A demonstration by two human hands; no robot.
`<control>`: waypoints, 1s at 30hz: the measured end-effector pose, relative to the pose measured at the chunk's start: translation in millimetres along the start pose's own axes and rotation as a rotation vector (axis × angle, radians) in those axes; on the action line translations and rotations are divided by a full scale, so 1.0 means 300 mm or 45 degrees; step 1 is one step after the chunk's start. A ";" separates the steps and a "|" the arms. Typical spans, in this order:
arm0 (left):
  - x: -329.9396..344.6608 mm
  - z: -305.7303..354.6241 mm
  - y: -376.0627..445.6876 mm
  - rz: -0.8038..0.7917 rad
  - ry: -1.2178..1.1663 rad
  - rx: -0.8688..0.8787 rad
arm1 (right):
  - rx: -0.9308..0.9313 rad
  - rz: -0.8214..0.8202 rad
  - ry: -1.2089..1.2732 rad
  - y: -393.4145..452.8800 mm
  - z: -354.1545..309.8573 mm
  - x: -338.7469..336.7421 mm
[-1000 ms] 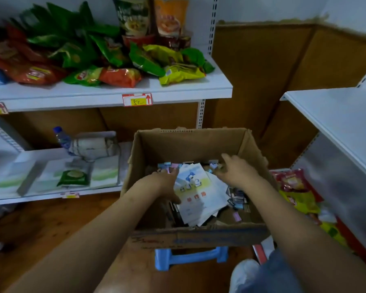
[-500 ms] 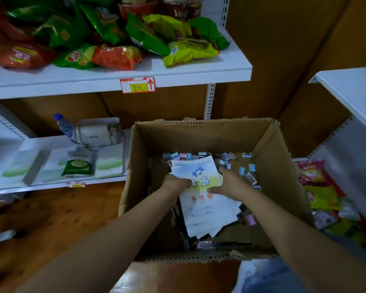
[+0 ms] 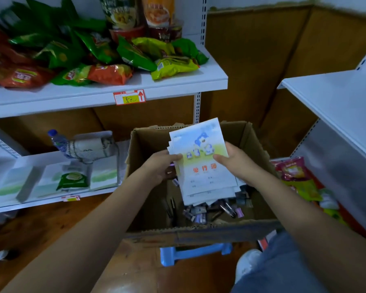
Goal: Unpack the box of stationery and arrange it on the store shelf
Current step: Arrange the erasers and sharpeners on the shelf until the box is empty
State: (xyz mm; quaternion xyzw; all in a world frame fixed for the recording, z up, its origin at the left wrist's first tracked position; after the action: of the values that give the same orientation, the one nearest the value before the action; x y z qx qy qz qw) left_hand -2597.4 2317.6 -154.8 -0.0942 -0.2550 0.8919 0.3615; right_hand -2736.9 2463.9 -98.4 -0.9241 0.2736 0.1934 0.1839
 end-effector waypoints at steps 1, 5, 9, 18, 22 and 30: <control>0.009 0.032 -0.013 -0.042 -0.001 0.041 | -0.021 0.055 0.020 -0.015 -0.021 -0.034; 0.028 0.131 -0.083 -0.097 0.080 0.236 | -0.092 0.246 0.171 -0.078 -0.076 -0.157; 0.084 0.205 -0.184 -0.124 0.224 0.439 | -0.211 0.366 0.451 -0.165 -0.145 -0.277; 0.589 0.310 -0.491 -0.676 0.187 0.563 | -0.242 0.603 0.908 -0.584 -0.115 -0.667; 0.942 0.263 -0.648 -0.967 0.153 0.536 | -0.218 0.745 0.900 -0.915 0.037 -0.865; 1.621 0.028 -1.015 -1.381 0.375 0.604 | -0.023 1.480 0.840 -1.658 0.455 -1.130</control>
State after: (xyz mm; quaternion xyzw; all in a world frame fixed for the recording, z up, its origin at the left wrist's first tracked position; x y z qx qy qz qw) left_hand -2769.3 2836.6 19.5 0.0099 -0.0084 0.5906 0.8069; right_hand -2748.0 3061.4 56.4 -0.6385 0.7674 -0.0295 -0.0514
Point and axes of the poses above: each hand's wrist, its own y-axis towards the middle knuckle, its own x-axis out of the palm, z = x × y, the point moved 9 cm from there along y, towards the middle knuckle, and after that the axes turned 4 degrees about x, right-handed, at the moved point
